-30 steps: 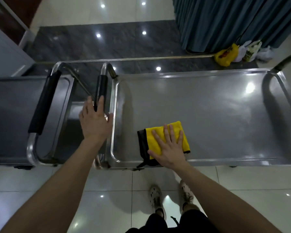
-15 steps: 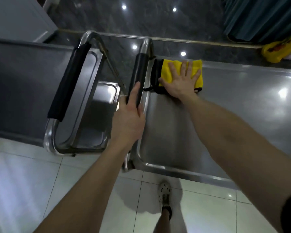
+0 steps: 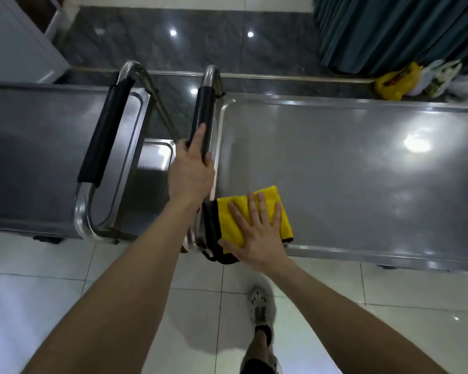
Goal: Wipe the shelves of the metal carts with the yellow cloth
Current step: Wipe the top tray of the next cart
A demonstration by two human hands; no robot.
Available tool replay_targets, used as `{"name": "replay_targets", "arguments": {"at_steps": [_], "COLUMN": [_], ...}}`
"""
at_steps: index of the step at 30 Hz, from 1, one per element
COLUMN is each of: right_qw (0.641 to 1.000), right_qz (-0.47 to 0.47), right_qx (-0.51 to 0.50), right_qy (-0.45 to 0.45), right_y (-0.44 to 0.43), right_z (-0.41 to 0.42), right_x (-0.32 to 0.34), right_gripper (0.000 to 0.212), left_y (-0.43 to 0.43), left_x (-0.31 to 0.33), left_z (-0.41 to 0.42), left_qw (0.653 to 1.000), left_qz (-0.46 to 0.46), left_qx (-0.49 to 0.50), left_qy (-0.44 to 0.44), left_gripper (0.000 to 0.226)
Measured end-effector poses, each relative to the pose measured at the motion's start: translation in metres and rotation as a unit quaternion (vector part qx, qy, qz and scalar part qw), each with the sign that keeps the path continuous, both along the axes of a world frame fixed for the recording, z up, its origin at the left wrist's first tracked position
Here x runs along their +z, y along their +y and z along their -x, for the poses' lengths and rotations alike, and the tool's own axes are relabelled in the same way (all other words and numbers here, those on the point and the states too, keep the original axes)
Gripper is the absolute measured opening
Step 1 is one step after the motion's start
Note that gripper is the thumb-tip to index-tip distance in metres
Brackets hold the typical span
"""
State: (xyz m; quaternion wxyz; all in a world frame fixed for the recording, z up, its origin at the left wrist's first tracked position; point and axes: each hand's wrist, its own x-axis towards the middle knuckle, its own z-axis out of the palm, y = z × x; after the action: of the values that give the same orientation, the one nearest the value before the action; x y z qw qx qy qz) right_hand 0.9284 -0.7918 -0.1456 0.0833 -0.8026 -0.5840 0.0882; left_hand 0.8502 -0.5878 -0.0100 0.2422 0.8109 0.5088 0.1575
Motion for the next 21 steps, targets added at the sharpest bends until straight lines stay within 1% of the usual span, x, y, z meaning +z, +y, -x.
{"name": "replay_targets", "arguments": {"at_steps": [2, 4, 5, 6, 8, 9, 10, 11, 13, 14, 15, 16, 18, 19, 21], "right_qw": [1.0, 0.998, 0.997, 0.996, 0.993, 0.993, 0.995, 0.997, 0.999, 0.999, 0.999, 0.998, 0.997, 0.996, 0.982], "right_qz": [-0.011, -0.037, -0.033, -0.003, 0.064, 0.07, 0.061, 0.049, 0.013, -0.013, -0.04, -0.061, -0.071, -0.067, -0.073], "right_qx": [0.005, 0.04, 0.065, 0.085, 0.094, 0.082, 0.065, 0.05, 0.037, 0.033, 0.024, 0.013, -0.011, -0.023, -0.072], "right_qy": [0.027, 0.029, 0.014, -0.006, -0.039, -0.043, -0.036, -0.023, -0.013, -0.012, -0.007, -0.002, 0.017, 0.048, 0.16], "right_y": [-0.014, -0.034, -0.049, -0.063, -0.084, -0.089, -0.089, -0.09, -0.098, -0.104, -0.113, -0.121, -0.139, -0.15, -0.171], "right_z": [-0.004, -0.012, -0.018, -0.024, -0.032, -0.031, -0.029, -0.024, -0.013, -0.008, -0.003, 0.002, 0.016, 0.024, 0.041], "right_x": [0.011, 0.019, 0.02, 0.021, 0.02, 0.02, 0.022, 0.027, 0.037, 0.041, 0.044, 0.048, 0.058, 0.061, 0.069], "right_gripper": [0.114, 0.125, 0.126, 0.124, 0.114, 0.105, 0.094, 0.085, 0.07, 0.064, 0.06, 0.056, 0.052, 0.048, 0.038], "left_y": [0.0, -0.004, -0.011, -0.021, -0.055, -0.078, -0.1, -0.124, -0.168, -0.185, -0.199, -0.21, -0.226, -0.232, -0.238], "left_x": [0.004, 0.009, 0.011, 0.012, 0.003, -0.006, -0.018, -0.031, -0.059, -0.072, -0.082, -0.091, -0.099, -0.1, -0.1], "left_z": [0.002, 0.005, 0.006, 0.007, 0.014, 0.023, 0.033, 0.045, 0.074, 0.087, 0.099, 0.108, 0.121, 0.125, 0.132], "left_qw": [0.998, 0.988, 0.978, 0.968, 0.95, 0.944, 0.941, 0.942, 0.938, 0.934, 0.93, 0.93, 0.937, 0.944, 0.956], "left_qz": [-0.057, -0.149, -0.196, -0.233, -0.272, -0.27, -0.248, -0.21, -0.126, -0.094, -0.076, -0.072, -0.101, -0.12, -0.131], "left_qx": [-0.008, -0.033, -0.056, -0.084, -0.152, -0.191, -0.228, -0.256, -0.289, -0.29, -0.285, -0.277, -0.258, -0.247, -0.228], "left_qy": [-0.003, 0.035, 0.048, 0.047, 0.027, 0.022, 0.028, 0.051, 0.14, 0.188, 0.219, 0.229, 0.21, 0.185, 0.129], "left_gripper": [0.06, 0.052, 0.046, 0.039, 0.027, 0.028, 0.034, 0.046, 0.079, 0.095, 0.105, 0.109, 0.107, 0.105, 0.092]}}
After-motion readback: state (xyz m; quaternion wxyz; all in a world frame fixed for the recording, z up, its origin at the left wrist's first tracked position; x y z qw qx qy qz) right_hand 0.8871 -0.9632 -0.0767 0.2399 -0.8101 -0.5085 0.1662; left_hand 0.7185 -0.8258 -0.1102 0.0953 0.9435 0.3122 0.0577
